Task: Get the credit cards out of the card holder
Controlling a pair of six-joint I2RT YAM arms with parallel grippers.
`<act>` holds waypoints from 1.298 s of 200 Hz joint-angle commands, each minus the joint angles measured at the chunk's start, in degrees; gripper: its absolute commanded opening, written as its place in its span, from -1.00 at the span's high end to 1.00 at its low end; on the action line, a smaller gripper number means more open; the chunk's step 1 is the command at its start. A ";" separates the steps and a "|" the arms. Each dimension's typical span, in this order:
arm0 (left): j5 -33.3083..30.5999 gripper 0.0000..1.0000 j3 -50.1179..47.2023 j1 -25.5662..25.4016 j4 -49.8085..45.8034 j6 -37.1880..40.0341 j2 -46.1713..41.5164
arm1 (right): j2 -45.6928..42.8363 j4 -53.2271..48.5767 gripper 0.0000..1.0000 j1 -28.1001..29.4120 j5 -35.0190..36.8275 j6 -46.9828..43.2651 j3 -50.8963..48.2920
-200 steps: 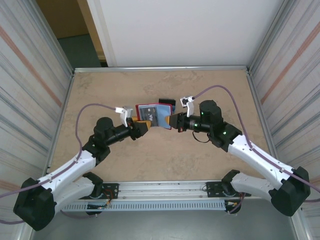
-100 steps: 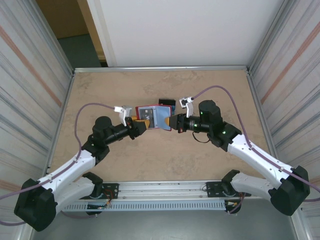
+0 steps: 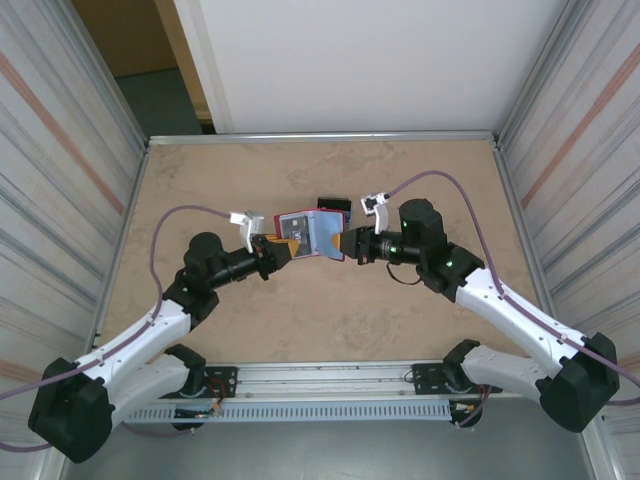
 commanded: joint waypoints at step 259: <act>15.57 0.12 6.06 3.56 -3.76 4.95 5.86 | -1.44 -0.04 1.00 -2.21 -4.44 -2.44 0.37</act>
